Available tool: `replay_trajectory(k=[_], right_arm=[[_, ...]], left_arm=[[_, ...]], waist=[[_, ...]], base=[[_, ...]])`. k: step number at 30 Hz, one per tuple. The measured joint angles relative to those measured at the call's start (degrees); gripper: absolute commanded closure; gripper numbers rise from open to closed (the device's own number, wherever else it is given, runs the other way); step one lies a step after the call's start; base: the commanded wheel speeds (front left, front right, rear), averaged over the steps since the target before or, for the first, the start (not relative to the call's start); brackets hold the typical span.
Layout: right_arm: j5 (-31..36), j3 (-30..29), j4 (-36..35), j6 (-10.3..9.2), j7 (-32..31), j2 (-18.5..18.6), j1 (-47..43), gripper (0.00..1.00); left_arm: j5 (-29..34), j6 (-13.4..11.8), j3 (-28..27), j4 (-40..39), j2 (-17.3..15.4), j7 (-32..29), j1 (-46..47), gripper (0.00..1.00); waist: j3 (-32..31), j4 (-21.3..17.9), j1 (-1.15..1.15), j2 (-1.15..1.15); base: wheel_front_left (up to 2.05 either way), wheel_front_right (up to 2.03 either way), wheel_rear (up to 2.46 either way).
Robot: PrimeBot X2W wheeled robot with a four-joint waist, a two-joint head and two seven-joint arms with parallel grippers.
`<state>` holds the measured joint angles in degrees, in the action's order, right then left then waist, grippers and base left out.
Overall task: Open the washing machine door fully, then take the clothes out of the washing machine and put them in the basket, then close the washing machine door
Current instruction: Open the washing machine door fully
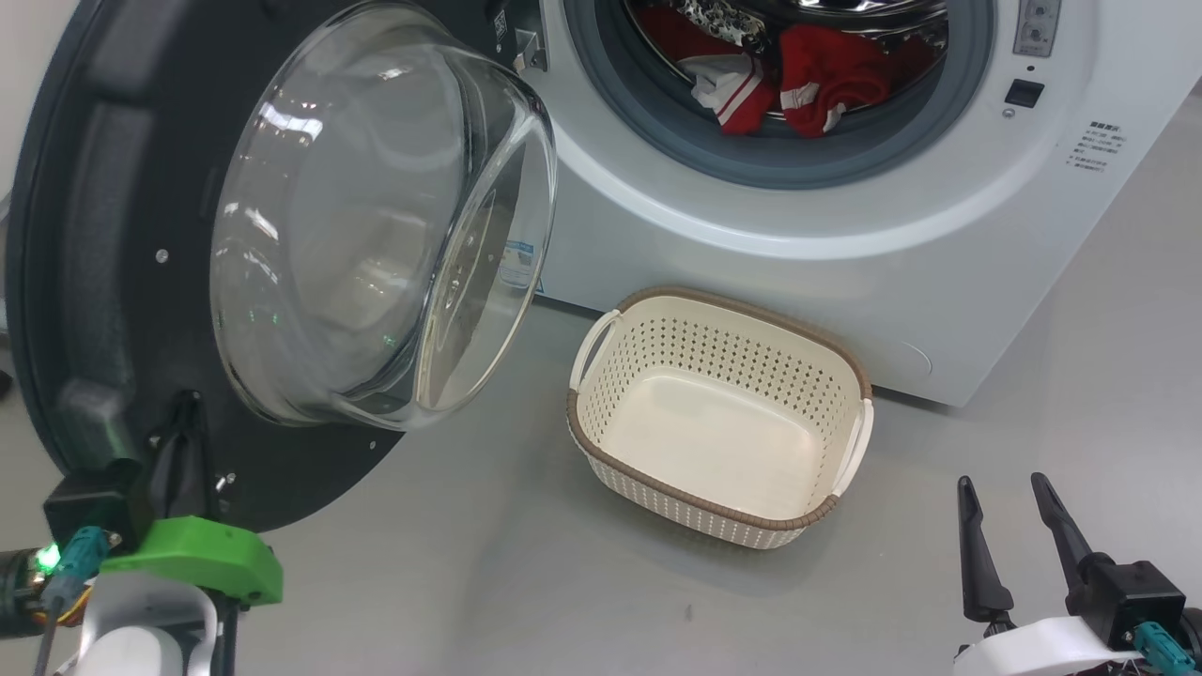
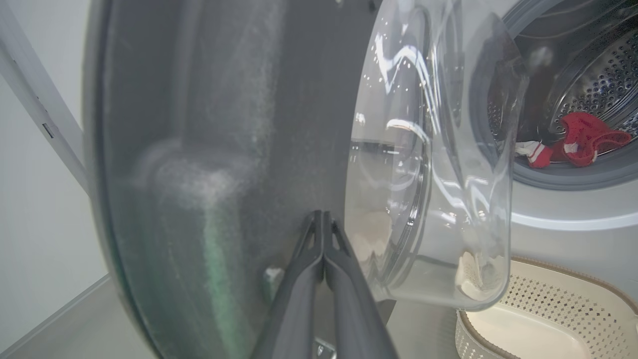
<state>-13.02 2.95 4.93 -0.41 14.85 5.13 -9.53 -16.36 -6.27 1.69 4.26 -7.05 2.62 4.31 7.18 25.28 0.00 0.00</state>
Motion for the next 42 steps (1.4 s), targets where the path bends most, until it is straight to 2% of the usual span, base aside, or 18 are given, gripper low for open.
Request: replay_trajectory(k=[15,30,42], right_arm=[[0.0,-0.1,0.1,0.34,0.0,0.0,1.0,0.00],[0.0,-0.9,0.1,0.34,0.0,0.0,1.3,0.00],[0.4,-0.7,1.0,0.94,0.0,0.1,1.9,0.00]], left_arm=[[-0.3,0.0,-5.5,6.3,-1.5,1.9,4.7,1.00],[-0.8,-0.4,-5.3,7.5,1.0,5.6,4.7,1.00],[0.1,-0.5,-0.8,3.5,2.3,7.1,0.4,1.00]], waist=[[1.0,-0.6,0.00,0.00],[1.2,-1.1,0.00,0.00],[0.5,-1.5,0.00,0.00]], base=[[0.00,0.00,0.00],[0.00,0.00,0.00],[0.00,0.00,0.00]])
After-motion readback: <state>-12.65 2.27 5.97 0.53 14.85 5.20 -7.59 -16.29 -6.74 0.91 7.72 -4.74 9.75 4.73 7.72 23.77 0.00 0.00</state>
